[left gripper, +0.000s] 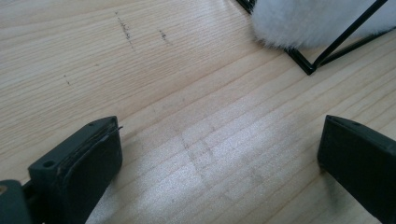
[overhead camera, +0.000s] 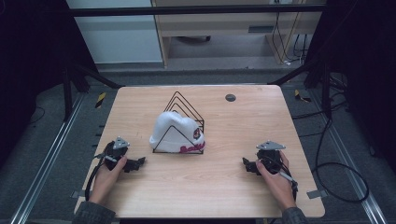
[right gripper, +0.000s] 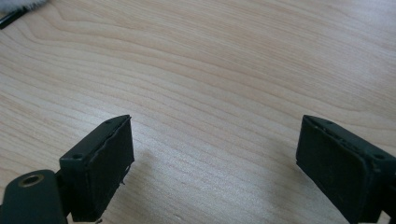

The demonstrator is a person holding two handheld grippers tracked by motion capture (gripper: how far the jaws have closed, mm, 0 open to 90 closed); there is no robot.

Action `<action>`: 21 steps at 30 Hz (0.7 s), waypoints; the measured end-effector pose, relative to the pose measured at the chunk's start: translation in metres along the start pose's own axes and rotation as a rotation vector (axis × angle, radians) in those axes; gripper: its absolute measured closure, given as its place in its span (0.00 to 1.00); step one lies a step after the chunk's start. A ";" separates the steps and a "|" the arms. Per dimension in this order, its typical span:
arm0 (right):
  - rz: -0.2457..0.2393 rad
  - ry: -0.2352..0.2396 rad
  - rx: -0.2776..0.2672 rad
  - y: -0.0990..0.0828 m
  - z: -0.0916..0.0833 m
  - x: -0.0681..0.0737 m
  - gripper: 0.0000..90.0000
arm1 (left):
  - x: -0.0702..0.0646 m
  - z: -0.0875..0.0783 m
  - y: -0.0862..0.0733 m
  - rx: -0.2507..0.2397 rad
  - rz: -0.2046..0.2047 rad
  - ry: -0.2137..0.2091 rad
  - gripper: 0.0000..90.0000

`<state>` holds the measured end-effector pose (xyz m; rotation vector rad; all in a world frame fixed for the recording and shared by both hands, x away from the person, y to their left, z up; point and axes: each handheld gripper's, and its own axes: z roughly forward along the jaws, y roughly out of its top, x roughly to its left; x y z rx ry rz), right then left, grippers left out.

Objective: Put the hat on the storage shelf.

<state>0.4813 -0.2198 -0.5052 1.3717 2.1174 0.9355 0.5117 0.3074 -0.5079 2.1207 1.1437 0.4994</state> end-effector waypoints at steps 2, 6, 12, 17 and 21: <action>0.003 -0.007 0.011 -0.001 0.003 0.000 0.13 | 0.000 0.000 0.000 0.000 0.000 0.000 0.00; 0.014 -0.013 0.020 -0.001 0.005 0.000 0.12 | 0.000 0.000 0.000 0.000 0.000 0.000 0.00; 0.025 -0.024 0.003 -0.003 0.007 0.002 0.10 | 0.000 0.000 0.000 0.000 0.000 0.000 0.00; 0.040 -0.034 0.008 -0.002 0.007 0.004 0.09 | 0.000 0.000 0.000 -0.001 0.000 -0.001 0.00; 0.048 -0.049 0.007 -0.003 0.007 0.005 0.09 | 0.000 0.000 0.000 -0.001 0.001 -0.001 0.00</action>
